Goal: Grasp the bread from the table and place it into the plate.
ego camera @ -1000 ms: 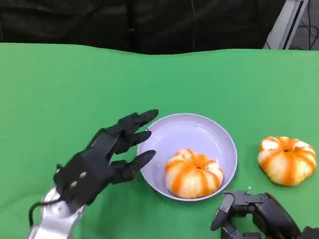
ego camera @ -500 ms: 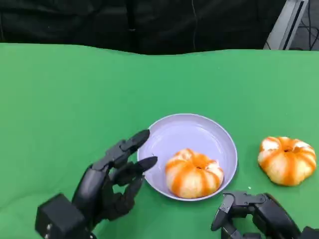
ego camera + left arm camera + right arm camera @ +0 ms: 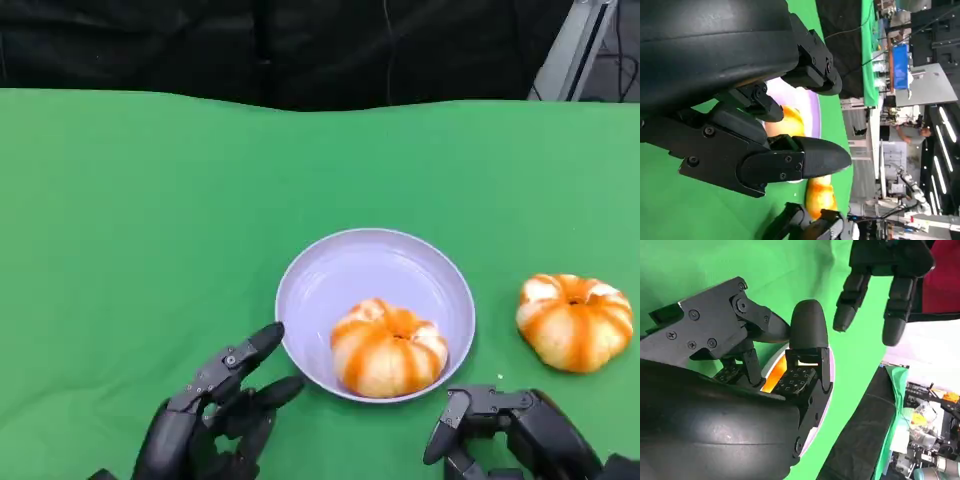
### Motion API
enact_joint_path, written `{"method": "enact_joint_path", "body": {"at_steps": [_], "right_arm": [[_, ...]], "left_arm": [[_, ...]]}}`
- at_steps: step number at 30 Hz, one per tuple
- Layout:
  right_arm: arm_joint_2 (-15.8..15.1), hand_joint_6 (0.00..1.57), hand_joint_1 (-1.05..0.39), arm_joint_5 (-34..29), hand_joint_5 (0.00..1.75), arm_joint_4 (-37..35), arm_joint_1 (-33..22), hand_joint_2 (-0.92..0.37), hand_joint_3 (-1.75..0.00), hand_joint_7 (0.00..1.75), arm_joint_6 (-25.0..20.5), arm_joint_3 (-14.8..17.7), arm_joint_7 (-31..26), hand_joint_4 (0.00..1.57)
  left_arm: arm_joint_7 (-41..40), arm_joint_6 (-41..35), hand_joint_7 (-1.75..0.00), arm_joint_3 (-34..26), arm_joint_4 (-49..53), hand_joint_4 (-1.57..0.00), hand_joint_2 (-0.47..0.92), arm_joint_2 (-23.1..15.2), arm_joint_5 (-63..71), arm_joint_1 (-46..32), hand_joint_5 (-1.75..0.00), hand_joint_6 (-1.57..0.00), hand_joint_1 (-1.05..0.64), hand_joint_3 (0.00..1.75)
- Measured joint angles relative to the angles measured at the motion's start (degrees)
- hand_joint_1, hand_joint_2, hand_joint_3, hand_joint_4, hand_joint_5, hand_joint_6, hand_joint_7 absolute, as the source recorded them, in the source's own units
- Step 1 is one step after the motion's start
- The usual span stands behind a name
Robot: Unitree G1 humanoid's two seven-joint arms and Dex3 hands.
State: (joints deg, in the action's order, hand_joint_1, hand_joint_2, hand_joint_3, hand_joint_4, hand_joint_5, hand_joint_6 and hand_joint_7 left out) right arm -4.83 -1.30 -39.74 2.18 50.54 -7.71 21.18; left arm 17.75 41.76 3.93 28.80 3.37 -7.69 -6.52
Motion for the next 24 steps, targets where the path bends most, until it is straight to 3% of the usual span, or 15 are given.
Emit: {"method": "enact_joint_path", "body": {"at_steps": [4,7,9,16,19,21,22,23,24], "right_arm": [[0.00,0.84,-0.14,-0.03,1.46,0.00,0.05,-0.65,-0.90,1.14,0.00,0.00,-0.05,0.81],[0.00,0.85,-0.14,-0.05,1.47,0.00,0.06,-0.65,-0.90,1.13,0.00,0.00,-0.09,0.81],[0.00,0.85,-0.14,-0.07,1.47,0.00,0.06,-0.65,-0.90,1.13,0.00,0.00,-0.13,0.81],[0.00,0.85,-0.15,-0.06,1.48,0.04,0.07,-0.63,-0.93,1.14,-0.01,0.00,-0.15,0.80],[-0.01,0.85,-0.14,-0.08,1.48,0.18,0.07,-0.63,-0.94,1.14,-0.02,0.00,-0.16,0.80],[-0.01,0.85,-0.14,-0.06,1.48,0.22,0.07,-0.63,-0.94,1.15,-0.02,0.00,-0.15,0.80],[-0.02,0.85,-0.13,-0.06,1.48,0.22,0.07,-0.63,-0.94,1.15,-0.02,0.00,-0.15,0.80],[-0.02,0.85,-0.13,-0.06,1.48,0.22,0.07,-0.63,-0.94,1.15,-0.02,0.00,-0.13,0.80],[-0.02,0.85,-0.13,-0.05,1.48,0.21,0.07,-0.63,-0.93,1.15,-0.02,0.00,-0.09,0.80]], "left_arm": [[0.02,0.01,-0.02,-0.07,0.17,-0.81,0.92,0.00,0.04,-0.18,-0.02,-0.54,-0.15,0.32],[0.35,0.28,-0.02,-0.08,0.64,-0.81,0.92,0.02,0.01,-0.17,-0.01,-0.57,0.00,0.36],[0.35,0.68,-0.02,-0.11,0.83,-0.81,0.92,0.13,0.02,-0.16,-0.01,-0.58,0.02,0.37],[-3.05,3.73,-0.04,-0.67,2.63,-1.01,0.92,0.53,4.20,0.60,-0.04,-0.83,0.09,0.44],[-4.22,4.69,-0.08,-0.70,3.18,-1.18,0.92,0.55,5.69,1.18,-0.09,-1.10,0.05,0.47],[-4.55,6.05,-0.06,-0.67,3.94,-1.22,0.79,0.48,6.61,1.80,-0.34,-1.31,0.01,0.72],[-4.56,6.64,-0.07,-0.63,4.31,-1.15,0.73,0.39,7.18,2.16,-0.58,-1.38,0.00,0.82],[-4.55,7.27,-0.13,-0.53,4.82,-1.08,0.67,0.28,7.34,2.59,-0.88,-1.43,-0.01,0.92],[-4.54,7.87,-0.36,-0.52,5.45,-1.02,0.63,0.25,7.30,3.02,-1.09,-1.35,-0.01,1.01]]}}
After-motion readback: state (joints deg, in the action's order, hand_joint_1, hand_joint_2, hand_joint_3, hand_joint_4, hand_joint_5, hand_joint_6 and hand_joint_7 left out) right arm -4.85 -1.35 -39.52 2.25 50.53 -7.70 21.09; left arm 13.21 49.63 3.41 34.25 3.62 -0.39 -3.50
